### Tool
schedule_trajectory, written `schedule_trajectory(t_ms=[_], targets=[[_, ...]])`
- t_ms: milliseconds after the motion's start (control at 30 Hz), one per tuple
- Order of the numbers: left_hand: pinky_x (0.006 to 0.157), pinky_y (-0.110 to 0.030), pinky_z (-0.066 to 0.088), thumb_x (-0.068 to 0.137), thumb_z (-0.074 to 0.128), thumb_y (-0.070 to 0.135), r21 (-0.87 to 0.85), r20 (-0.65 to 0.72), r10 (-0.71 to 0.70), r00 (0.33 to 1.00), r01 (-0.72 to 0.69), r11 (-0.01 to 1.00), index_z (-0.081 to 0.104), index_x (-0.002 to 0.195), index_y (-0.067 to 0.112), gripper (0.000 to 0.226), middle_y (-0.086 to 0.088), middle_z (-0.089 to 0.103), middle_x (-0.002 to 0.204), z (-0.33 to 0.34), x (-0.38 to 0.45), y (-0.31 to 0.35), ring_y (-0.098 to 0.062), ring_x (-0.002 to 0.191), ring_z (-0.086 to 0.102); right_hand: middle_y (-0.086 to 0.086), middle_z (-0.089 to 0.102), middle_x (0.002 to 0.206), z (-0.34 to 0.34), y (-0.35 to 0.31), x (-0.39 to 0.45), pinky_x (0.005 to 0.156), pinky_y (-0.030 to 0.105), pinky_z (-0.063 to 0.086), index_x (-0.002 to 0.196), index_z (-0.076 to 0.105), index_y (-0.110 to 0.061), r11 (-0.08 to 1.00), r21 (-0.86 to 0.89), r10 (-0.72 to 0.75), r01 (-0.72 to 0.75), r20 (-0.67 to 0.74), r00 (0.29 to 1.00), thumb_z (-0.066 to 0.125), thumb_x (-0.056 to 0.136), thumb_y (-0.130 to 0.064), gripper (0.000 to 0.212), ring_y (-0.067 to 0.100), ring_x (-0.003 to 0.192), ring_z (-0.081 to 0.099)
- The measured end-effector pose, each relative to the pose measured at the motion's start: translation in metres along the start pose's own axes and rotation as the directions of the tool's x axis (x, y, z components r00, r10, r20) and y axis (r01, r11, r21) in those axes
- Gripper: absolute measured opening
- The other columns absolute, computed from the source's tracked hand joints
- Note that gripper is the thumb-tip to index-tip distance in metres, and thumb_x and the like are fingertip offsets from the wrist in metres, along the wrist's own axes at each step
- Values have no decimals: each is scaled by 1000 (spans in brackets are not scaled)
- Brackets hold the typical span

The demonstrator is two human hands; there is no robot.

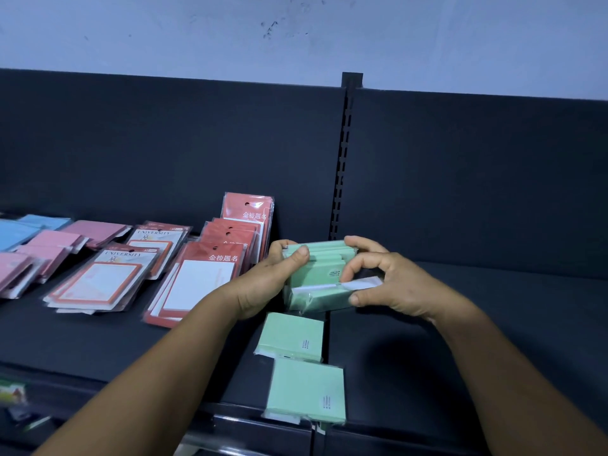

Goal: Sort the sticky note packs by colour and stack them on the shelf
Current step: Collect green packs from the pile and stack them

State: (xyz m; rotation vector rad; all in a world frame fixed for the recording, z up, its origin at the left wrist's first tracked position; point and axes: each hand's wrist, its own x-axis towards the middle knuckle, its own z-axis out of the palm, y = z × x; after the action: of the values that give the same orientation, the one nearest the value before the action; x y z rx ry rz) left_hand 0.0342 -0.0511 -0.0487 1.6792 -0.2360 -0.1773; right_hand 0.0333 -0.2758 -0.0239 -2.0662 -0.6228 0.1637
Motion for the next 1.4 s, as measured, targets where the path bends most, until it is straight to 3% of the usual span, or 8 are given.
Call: schedule_trajectory(t_ms=[267, 433, 567, 767, 900, 1100, 1233, 1400], targets=[[91, -31, 43, 99, 48, 26, -99, -85, -40, 996, 32, 995, 56, 102, 17, 12, -2, 63, 99, -3, 4, -2, -17, 95, 57, -33, 13, 147, -4, -9, -6, 112, 30, 26, 90, 61, -40, 990, -116, 101, -78, 210, 972, 78, 58, -45, 37, 0, 135, 28], [90, -34, 43, 99, 48, 21, -168, -71, -69, 995, 56, 984, 57, 105, 14, 13, -8, 63, 104, -2, 6, -3, -21, 96, 58, -12, 42, 142, 4, 7, 9, 102, 27, 38, 107, 55, -32, 986, 115, 141, -117, -220, 965, 59, 92, -18, 21, 2, 125, 46], [81, -27, 44, 98, 47, 18, -173, -54, -74, 996, 64, 983, 55, 106, 13, 11, -2, 63, 95, -1, 6, -2, -15, 88, 58, -8, 41, 146, 15, 19, 21, 110, 30, 36, 146, 32, -27, 968, 164, 214, -190, -141, 967, 54, 95, -9, 59, 12, 132, 44], [99, -36, 43, 80, 61, 59, -152, -45, -104, 994, 96, 984, 45, 112, 18, 55, -2, 60, 112, -3, 9, -1, -18, 106, 57, -4, 69, 107, 28, 20, 37, 101, 40, 48, 105, 61, -25, 971, 173, 206, -165, -260, 943, 57, 94, -12, 17, 15, 105, 64], [96, -41, 45, 65, 65, 68, -170, 58, -108, 992, 117, 978, 51, 111, 18, 70, -4, 64, 108, -14, 6, -5, -22, 101, 59, -7, 72, 99, 21, 22, 27, 99, 34, 48, 98, 64, -24, 969, 205, 171, -137, -158, 972, 63, 89, -5, 21, 13, 100, 65], [97, -33, 47, 91, 62, 23, -41, -55, -17, 998, 15, 999, 50, 118, 15, 30, -3, 66, 116, -13, 8, -8, -20, 110, 62, -1, 71, 105, 26, 26, 33, 100, 45, 49, 102, 62, -25, 967, 212, 194, -143, -245, 950, 62, 91, -14, 16, 21, 104, 66], [99, -46, 49, 95, 54, 11, 123, -195, 19, 981, 5, 992, 58, 104, 22, 15, -2, 71, 106, -15, 15, -11, -24, 103, 67, -4, 65, 96, 14, 15, 29, 82, 33, 50, 100, 57, -20, 942, -70, 291, -327, -311, 905, 74, 80, -31, 28, 14, 87, 62], [89, -43, 52, 96, 52, 16, 221, -231, 50, 972, 2, 975, 58, 98, 29, 14, 1, 70, 100, -12, 17, -13, -23, 92, 67, -14, 54, 117, -11, -21, -12, 88, 24, 41, 110, 56, -34, 830, -500, 397, -248, 215, 893, 82, 68, -36, 49, 6, 103, 51]])
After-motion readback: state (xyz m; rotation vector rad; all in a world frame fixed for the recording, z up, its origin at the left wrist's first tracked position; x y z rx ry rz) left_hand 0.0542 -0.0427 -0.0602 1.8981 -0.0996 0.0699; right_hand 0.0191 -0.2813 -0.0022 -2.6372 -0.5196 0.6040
